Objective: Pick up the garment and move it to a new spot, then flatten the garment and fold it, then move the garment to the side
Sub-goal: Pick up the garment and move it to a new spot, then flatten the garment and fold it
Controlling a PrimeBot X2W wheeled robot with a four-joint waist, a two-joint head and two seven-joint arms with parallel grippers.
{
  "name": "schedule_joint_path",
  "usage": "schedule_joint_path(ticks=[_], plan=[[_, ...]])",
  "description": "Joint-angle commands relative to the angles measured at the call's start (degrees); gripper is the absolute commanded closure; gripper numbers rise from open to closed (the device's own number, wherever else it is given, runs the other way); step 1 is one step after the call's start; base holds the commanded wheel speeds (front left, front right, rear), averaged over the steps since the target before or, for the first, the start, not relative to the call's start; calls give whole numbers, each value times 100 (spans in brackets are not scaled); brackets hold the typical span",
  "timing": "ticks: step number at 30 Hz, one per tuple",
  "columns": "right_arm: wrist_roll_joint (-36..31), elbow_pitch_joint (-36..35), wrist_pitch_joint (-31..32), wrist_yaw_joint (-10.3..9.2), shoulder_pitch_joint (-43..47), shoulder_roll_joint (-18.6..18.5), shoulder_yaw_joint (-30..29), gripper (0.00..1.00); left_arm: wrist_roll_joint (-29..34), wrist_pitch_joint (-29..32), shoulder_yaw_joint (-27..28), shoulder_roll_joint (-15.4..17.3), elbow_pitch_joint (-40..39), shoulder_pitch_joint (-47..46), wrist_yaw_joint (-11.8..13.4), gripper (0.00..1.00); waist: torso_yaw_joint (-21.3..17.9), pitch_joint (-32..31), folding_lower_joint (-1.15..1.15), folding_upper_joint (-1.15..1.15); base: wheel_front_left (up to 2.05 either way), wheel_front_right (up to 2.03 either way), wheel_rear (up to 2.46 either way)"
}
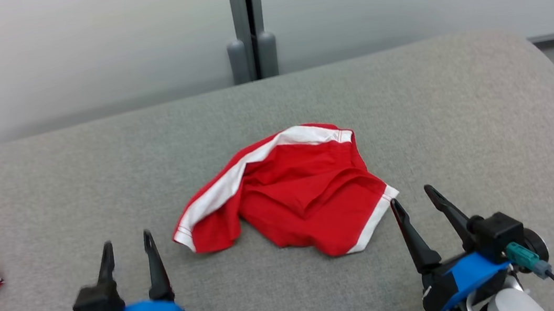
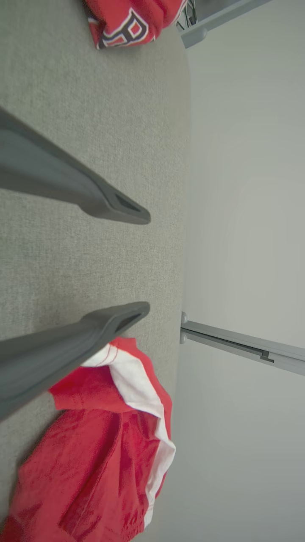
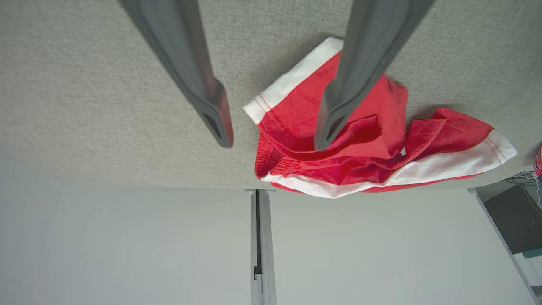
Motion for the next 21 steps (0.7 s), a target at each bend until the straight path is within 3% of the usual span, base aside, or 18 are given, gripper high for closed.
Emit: schedule_joint_path(ticks=[1, 8, 14, 21], plan=[[-44, -16, -3, 1, 154, -6, -69, 0, 204, -16, 128, -72, -189, 289, 1, 0, 41, -160, 1, 0, 0, 0, 0], [-112, -57, -3, 1, 475, 26, -293, 0, 481, -16, 354, -163, -525, 1083, -169, 0, 251, -507, 1, 0, 0, 0, 0], [-131, -81, -3, 1, 623, 45, -361, 0, 397, -16, 256, -175, -588, 1189, -226, 0, 342, -538, 1, 0, 0, 0, 0], [-82, -75, -2, 1, 463, 46, -261, 0, -274, -16, -278, -171, -226, 816, -679, 0, 254, -284, 1, 0, 0, 0, 0]])
